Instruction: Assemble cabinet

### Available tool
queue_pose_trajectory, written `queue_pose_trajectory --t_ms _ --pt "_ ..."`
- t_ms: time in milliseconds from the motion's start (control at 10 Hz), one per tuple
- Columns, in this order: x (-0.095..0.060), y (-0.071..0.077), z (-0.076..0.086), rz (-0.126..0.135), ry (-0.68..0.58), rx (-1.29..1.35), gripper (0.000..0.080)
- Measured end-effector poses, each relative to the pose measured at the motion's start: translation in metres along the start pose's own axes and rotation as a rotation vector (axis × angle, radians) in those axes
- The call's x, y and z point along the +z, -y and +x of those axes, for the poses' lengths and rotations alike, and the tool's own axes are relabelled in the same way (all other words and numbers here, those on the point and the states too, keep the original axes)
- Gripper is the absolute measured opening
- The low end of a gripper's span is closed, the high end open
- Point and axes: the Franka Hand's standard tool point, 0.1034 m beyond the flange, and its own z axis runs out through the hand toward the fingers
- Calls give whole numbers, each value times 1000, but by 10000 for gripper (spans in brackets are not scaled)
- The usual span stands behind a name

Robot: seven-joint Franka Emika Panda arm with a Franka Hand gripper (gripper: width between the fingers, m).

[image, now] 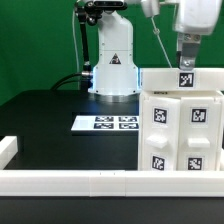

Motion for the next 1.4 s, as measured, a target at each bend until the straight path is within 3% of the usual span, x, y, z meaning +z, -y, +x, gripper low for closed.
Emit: queue_pose_trajectory --t_ms 700,1000,1300,1400 --pt "22 4 -6 34 10 12 649" --pt "22 4 -6 34 10 14 551" --pt "22 4 -7 37 9 58 551" --pt "22 4 -9 50 14 191 551"
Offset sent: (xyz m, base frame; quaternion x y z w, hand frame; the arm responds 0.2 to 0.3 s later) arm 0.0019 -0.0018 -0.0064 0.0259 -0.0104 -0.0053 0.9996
